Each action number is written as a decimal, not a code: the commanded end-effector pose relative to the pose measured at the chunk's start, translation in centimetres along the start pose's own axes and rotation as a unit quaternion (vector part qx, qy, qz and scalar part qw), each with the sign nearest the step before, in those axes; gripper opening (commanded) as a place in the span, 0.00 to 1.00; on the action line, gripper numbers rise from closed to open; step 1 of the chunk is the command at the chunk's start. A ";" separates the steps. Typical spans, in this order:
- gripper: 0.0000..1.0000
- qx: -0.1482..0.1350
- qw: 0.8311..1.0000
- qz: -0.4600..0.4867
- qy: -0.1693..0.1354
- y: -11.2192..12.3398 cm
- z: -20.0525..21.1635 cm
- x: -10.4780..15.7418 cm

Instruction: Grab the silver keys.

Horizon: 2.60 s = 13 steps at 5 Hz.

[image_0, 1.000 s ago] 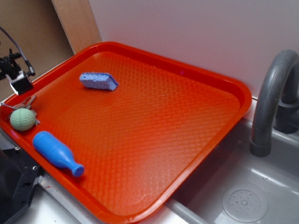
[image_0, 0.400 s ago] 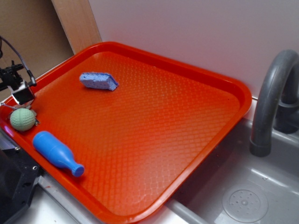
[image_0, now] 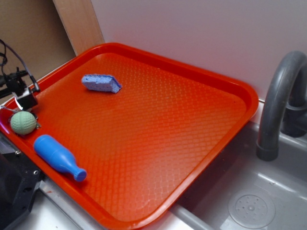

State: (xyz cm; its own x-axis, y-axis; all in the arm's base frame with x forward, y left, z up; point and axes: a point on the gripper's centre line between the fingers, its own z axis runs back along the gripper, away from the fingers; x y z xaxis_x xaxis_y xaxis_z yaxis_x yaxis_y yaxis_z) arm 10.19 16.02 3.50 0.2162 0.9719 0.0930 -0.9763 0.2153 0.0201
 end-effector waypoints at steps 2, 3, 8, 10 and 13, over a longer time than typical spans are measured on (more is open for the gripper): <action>0.00 -0.001 1.000 0.001 0.006 0.3 0.5 -1.0; 0.00 -0.003 1.000 -0.003 0.008 -0.1 1.0 -1.1; 0.00 -0.104 0.821 -0.522 -0.208 -17.3 18.6 -11.1; 0.00 -0.158 0.710 -0.670 -0.151 -14.9 18.2 -13.4; 0.00 -0.159 0.729 -0.656 -0.114 -14.2 17.6 -13.9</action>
